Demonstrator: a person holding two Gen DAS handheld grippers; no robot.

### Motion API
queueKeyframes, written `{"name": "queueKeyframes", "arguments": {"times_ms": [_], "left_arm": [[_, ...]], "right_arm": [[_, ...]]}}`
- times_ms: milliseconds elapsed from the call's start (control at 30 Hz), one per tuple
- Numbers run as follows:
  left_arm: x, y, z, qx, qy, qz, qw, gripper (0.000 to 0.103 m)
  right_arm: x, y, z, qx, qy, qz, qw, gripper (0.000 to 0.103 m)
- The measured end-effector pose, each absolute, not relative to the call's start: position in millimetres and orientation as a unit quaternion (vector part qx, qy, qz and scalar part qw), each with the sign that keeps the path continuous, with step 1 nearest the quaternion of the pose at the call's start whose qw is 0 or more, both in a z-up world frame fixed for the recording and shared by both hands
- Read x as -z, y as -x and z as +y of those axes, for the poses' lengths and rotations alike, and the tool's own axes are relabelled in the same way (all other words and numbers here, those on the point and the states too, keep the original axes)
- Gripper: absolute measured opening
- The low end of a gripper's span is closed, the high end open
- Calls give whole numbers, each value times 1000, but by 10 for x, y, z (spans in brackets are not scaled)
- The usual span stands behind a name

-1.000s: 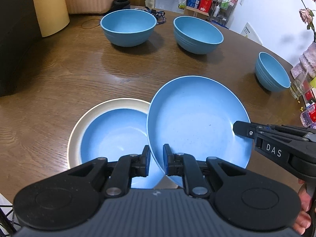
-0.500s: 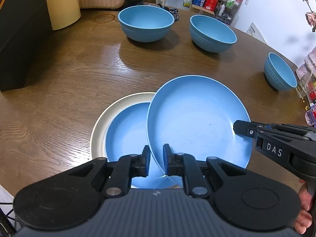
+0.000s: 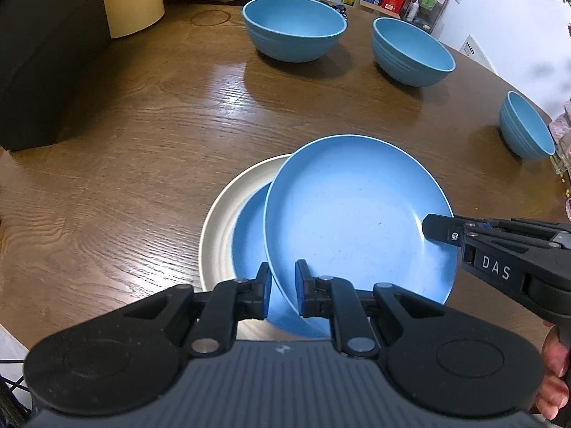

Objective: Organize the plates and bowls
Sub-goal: 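Lift the blue plate with both grippers and carry it over the plate stack, then lower the blue plate onto the stacked plates with both grippers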

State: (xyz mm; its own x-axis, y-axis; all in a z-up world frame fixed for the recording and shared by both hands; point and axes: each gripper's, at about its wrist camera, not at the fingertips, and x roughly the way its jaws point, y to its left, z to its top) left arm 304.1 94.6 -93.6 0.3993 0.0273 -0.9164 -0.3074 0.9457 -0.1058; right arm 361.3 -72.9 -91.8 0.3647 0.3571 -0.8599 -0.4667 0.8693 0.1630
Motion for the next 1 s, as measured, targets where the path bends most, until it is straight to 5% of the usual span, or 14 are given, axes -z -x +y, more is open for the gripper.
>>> {"name": "queueKeyframes", "arguments": {"times_ms": [1000], "left_arm": [[1174,-3069,1025,-93,76,540,833,15]], "right_arm": [[1200,-3522,-419,-255,109,494,824,8]]}}
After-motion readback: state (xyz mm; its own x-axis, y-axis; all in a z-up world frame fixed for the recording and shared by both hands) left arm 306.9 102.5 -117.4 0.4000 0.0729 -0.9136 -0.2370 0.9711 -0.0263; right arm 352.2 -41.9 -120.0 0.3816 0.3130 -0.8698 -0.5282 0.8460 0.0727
